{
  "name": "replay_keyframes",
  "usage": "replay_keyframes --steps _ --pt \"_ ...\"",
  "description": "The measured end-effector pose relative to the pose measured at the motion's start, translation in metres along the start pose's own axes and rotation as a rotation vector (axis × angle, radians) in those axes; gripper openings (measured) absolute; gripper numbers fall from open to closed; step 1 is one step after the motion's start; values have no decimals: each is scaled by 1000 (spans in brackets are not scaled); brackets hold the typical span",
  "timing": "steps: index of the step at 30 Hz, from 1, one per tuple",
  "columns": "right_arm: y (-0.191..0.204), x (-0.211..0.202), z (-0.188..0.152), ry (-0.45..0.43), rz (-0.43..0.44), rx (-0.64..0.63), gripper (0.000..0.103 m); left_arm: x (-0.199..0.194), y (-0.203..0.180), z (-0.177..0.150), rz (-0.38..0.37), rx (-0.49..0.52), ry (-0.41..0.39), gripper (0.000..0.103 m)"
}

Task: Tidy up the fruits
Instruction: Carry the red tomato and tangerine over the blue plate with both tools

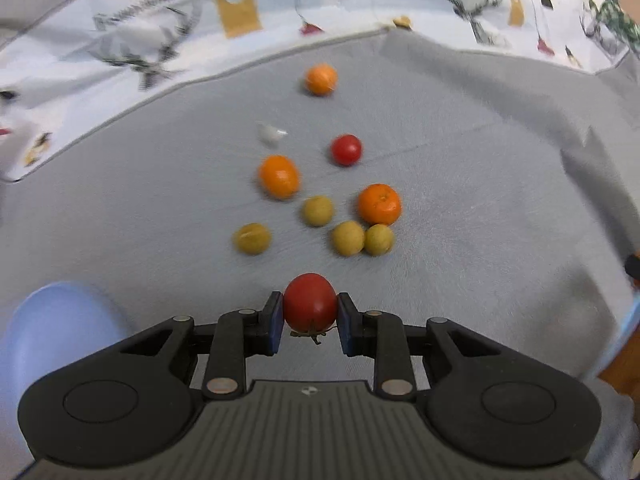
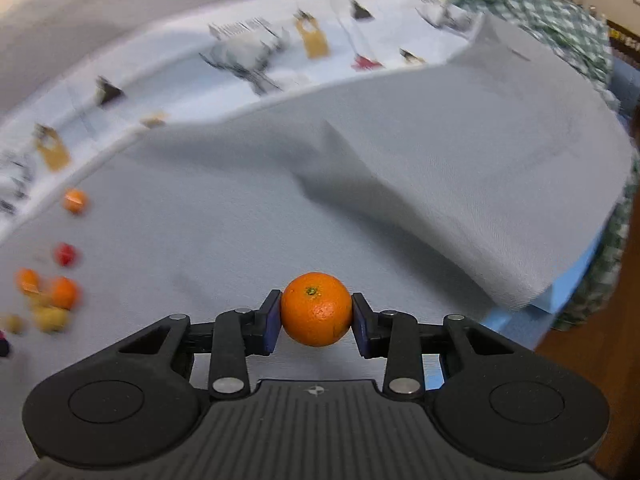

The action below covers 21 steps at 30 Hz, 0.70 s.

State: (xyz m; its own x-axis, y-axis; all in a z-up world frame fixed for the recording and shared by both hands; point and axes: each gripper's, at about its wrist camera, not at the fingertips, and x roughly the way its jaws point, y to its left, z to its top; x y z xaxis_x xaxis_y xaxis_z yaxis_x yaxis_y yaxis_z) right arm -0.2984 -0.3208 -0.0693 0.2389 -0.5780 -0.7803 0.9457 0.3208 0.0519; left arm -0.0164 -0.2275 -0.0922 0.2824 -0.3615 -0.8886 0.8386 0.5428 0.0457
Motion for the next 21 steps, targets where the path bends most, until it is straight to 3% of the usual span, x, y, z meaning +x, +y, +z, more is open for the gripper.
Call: replay_keyframes --steps 5,13,17,21 --pt "61 -53 -3 3 234 -70 38 -80 32 -34 31 -42 -25 31" --pt "162 -147 -48 67 565 -291 38 -182 98 -123 115 -145 -30 31" --pt "199 -184 -69 110 658 -411 38 -209 131 -166 143 -219 -34 31" --pt "220 -212 -87 116 676 -506 38 -229 155 -200 149 -270 -66 31"
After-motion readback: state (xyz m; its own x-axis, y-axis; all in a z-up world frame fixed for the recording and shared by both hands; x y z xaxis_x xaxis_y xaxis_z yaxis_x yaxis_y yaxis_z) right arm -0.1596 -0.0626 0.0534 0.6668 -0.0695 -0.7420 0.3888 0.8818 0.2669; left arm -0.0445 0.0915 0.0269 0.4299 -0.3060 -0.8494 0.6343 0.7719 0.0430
